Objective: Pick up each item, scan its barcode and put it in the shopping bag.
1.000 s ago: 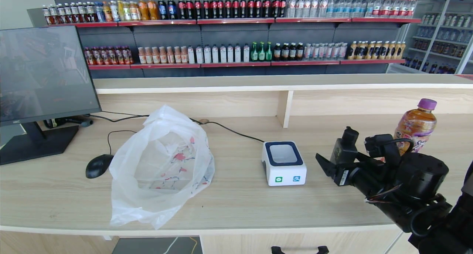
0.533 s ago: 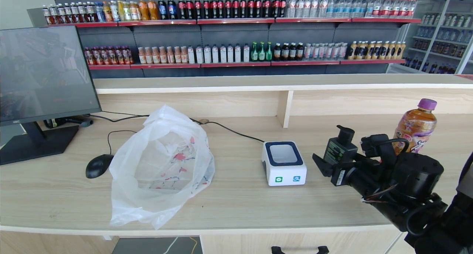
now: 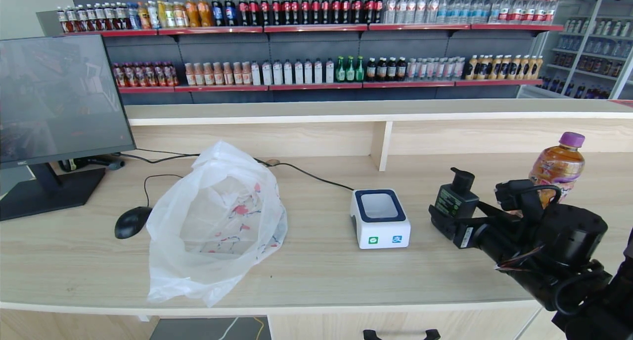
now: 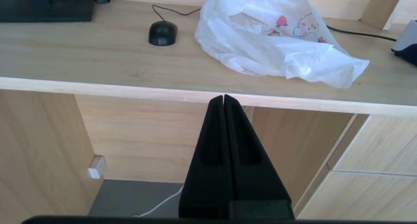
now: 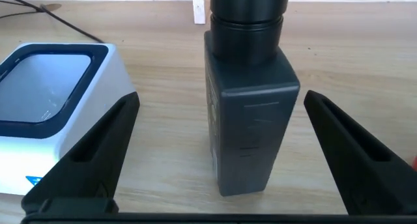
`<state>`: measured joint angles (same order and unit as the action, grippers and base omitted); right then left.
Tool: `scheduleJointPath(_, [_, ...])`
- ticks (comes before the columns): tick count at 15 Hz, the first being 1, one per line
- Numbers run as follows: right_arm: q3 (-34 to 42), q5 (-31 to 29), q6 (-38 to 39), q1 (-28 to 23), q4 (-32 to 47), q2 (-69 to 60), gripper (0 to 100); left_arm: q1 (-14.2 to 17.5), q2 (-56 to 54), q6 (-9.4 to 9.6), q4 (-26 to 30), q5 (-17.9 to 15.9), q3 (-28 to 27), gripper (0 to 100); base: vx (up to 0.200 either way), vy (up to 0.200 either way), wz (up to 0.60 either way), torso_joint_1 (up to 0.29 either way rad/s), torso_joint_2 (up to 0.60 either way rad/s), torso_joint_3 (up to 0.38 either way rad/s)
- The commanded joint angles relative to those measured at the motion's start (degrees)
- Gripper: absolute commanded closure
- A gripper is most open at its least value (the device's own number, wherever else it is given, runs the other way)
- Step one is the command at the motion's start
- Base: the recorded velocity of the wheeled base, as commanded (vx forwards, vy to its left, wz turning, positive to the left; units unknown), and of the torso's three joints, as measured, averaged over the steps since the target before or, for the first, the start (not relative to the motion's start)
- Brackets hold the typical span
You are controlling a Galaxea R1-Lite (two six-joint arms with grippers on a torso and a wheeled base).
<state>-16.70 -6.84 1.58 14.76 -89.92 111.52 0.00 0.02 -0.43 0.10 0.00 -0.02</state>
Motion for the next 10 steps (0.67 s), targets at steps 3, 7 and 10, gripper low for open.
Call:
scheduleJointPath(3, [2.37, -0.02, -0.09, -1.58, -0.08, -5.08, 0, 0.00, -0.02, -0.01, -0.10, 0.00, 0.02, 100, 0.000, 0.000, 0.00, 0.000, 0.00, 0.000])
scheduleJointPath(7, [2.37, -0.02, -0.44, -1.49, -0.08, -6.05, 0, 0.00, -0.02, -0.01, -0.01, 0.00, -0.06, 100, 0.000, 0.000, 0.00, 0.000, 0.00, 0.000])
scheduleJointPath(10, [1.94, -0.19, -0.97, -1.58, -0.08, -5.08, 0, 0.00, -0.02, -0.01, -0.01, 0.00, -0.06, 100, 0.000, 0.000, 0.00, 0.000, 0.00, 0.000])
